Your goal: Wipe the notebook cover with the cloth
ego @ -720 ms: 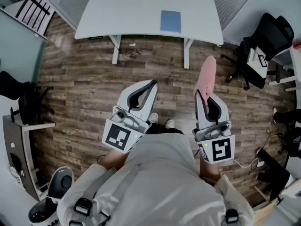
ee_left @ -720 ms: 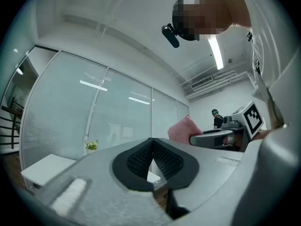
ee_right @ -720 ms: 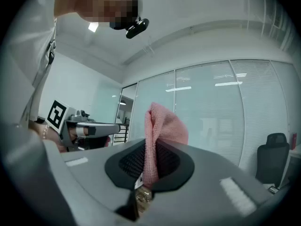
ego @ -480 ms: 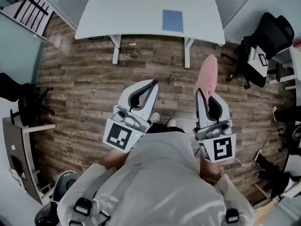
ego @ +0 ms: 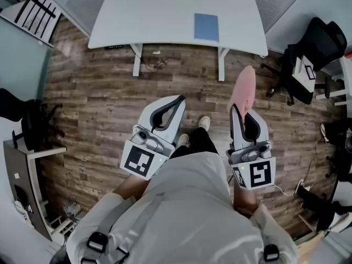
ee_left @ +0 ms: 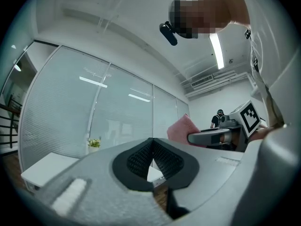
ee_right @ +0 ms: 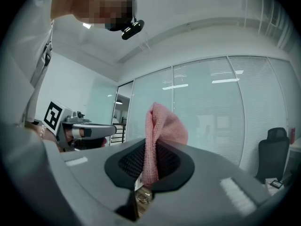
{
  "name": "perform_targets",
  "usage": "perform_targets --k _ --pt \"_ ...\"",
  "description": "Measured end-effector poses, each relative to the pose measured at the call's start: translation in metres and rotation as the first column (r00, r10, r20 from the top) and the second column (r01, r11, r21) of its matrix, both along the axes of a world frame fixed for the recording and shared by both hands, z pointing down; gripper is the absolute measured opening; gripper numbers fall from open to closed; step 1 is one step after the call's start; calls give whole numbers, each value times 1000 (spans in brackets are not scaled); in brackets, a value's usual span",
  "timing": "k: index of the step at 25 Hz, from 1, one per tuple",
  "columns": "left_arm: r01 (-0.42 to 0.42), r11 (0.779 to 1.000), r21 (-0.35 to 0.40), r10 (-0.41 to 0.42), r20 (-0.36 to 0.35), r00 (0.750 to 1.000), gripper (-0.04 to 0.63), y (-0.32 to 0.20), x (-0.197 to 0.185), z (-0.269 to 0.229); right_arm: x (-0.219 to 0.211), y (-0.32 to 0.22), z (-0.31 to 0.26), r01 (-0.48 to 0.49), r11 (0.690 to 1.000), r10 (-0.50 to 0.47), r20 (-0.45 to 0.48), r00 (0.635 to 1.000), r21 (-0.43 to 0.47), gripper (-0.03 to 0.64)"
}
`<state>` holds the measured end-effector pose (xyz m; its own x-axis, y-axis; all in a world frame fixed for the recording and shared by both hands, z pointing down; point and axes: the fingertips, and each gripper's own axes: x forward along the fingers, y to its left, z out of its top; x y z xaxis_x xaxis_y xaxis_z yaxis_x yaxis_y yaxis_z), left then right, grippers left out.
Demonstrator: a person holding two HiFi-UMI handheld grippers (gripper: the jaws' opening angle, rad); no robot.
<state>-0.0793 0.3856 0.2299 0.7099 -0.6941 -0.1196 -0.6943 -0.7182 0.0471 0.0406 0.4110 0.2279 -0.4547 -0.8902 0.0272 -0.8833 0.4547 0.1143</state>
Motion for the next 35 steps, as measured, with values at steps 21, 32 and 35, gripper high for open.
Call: perform_targets --k 21,32,35 --pt "33 999 25 -35 69 997 2 -175 120 -2 127 -173 13 12 1000 -12 -8 1000 0 21" --pt "65 997 -45 -60 102 993 2 -249 150 24 151 -254 35 60 997 -63 -52 997 -42 21" --pt "70 996 -58 -64 102 993 2 -265 148 34 149 -270 42 63 997 -65 -59 996 -44 21"
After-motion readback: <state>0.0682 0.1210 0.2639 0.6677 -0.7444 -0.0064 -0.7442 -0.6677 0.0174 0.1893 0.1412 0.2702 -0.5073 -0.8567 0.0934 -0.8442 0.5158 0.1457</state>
